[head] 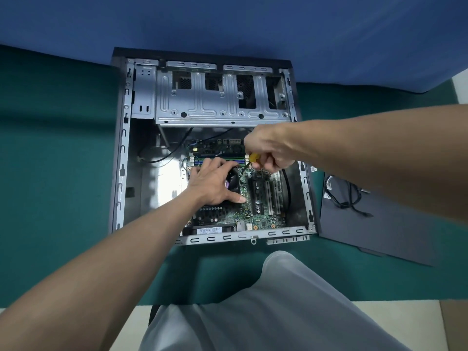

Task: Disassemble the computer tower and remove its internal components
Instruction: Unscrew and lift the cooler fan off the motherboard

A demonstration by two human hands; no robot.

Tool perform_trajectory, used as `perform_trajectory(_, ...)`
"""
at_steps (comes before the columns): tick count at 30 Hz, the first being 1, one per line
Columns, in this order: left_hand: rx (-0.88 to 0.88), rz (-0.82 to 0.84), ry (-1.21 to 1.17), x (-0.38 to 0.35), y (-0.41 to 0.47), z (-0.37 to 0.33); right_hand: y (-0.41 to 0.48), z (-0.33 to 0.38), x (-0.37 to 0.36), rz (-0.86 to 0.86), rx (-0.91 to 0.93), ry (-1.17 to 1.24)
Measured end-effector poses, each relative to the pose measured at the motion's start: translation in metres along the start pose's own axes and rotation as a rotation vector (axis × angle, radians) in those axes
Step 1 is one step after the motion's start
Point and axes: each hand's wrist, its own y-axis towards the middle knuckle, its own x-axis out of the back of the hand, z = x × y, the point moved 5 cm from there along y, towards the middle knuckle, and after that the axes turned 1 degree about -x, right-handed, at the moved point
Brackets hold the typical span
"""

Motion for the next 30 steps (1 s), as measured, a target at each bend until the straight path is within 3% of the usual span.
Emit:
perform_trajectory(2, 0.004, 0.002, -0.002, 0.0, 0.0, 0.0, 0.002, -0.006, 0.0, 0.026, -0.098, -0.028)
perform_trajectory(4, 0.005, 0.0, 0.005, -0.001, 0.001, 0.0, 0.003, -0.005, -0.001, 0.015, -0.052, -0.172)
perform_trajectory(6, 0.008, 0.001, 0.01, 0.0, 0.001, 0.0, 0.002, 0.0, -0.001, -0.058, 0.128, -0.424)
perform_trajectory(12, 0.01, 0.001, 0.025, -0.001, 0.002, -0.001, -0.032, 0.008, -0.023, -0.302, 0.802, -1.636)
perform_trajectory(14, 0.012, 0.003, 0.039, -0.001, 0.002, -0.001, -0.035, 0.007, -0.032, -0.308, 0.937, -1.803)
perform_trajectory(16, 0.013, 0.001, 0.052, 0.0, 0.001, 0.0, -0.038, 0.013, -0.029, -0.296, 0.888, -1.609)
perform_trajectory(18, 0.013, -0.002, 0.053, 0.0, 0.001, 0.0, -0.034, 0.018, -0.021, -0.267, 0.746, -1.18)
perform_trajectory(20, 0.009, 0.003, 0.043, 0.0, 0.001, 0.0, -0.023, 0.016, -0.014, -0.225, 0.537, -0.714)
perform_trajectory(23, 0.016, 0.01, 0.019, -0.001, 0.0, 0.0, -0.008, -0.005, -0.005, -0.099, 0.079, -0.05)
perform_trajectory(26, 0.016, 0.013, 0.022, -0.001, 0.001, 0.0, -0.008, -0.017, -0.01, 0.04, -0.048, -0.103)
perform_trajectory(30, 0.012, 0.011, 0.023, -0.001, 0.002, -0.001, -0.015, -0.009, -0.014, -0.144, 0.241, -0.71)
